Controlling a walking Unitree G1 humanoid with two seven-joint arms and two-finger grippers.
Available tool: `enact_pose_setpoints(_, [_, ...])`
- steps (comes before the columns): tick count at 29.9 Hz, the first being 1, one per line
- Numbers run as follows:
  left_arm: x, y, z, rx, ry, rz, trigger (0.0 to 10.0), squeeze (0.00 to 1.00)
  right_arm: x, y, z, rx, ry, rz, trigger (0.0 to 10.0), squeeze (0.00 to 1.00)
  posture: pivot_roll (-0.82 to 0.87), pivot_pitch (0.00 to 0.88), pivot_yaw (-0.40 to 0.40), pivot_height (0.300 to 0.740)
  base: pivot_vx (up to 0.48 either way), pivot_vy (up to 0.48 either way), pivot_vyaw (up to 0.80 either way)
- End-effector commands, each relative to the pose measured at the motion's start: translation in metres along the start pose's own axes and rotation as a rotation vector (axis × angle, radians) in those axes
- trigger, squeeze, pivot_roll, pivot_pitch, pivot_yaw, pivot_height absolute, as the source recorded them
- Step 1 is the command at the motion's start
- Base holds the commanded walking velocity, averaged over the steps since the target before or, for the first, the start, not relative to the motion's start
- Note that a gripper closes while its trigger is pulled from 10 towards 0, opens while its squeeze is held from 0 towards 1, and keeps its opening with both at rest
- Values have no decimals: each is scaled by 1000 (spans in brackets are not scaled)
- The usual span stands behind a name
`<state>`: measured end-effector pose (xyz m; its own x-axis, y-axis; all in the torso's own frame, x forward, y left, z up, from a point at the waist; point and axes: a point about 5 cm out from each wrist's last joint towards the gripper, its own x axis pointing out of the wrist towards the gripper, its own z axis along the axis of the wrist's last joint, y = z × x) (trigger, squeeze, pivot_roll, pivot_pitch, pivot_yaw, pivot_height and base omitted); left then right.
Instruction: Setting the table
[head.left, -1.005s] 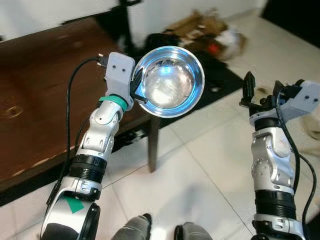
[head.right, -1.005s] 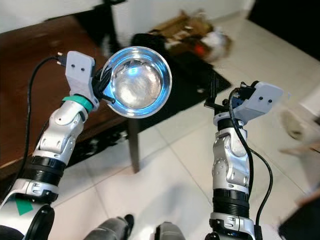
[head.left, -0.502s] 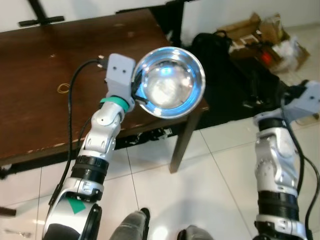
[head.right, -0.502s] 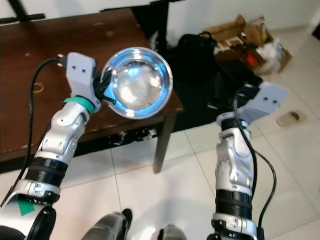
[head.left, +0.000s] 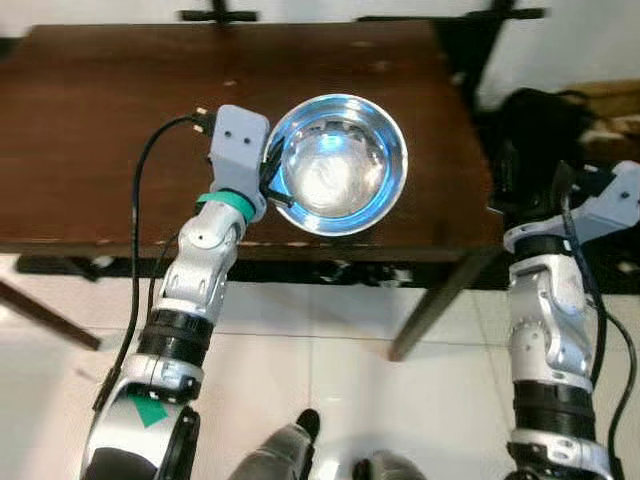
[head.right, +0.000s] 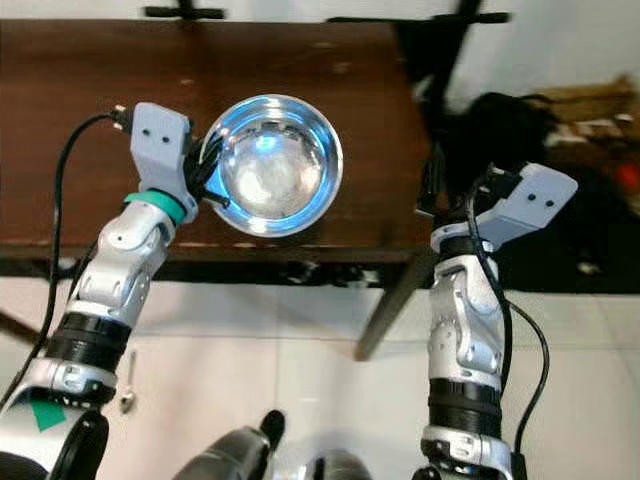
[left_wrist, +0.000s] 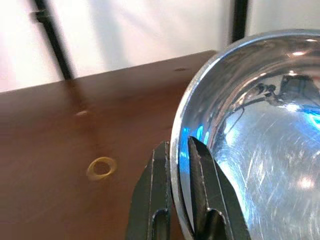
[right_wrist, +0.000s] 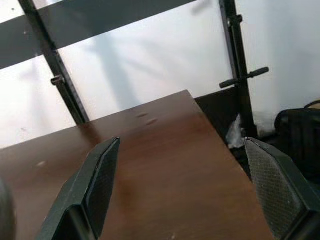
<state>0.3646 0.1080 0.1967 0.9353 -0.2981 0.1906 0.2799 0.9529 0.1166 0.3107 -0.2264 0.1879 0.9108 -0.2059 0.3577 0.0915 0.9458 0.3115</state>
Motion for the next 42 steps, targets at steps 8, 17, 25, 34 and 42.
enact_pose_setpoints(8, [4,1,-1,27,7,20,10000,0,-1,-12,1,-2,-12,-96,10000,0,80,12,63,740,120,0,400])
enact_pose_setpoints(17, [6,0,0,26,3,18,10000,0,-1,-13,4,2,-29,-101,10000,0,79,12,62,740,480,0,0])
enact_pose_setpoints(25, [6,0,0,27,0,20,10000,0,0,-12,4,3,-29,-94,10000,0,81,12,60,740,480,0,0])
enact_pose_setpoints(34, [6,1,0,30,-2,21,10000,0,0,-11,3,2,-26,-87,10000,0,80,10,59,740,480,0,0])
enact_pose_setpoints(42, [6,0,0,29,-5,16,10000,0,1,-11,3,1,-27,-85,10000,0,78,6,59,740,480,0,0])
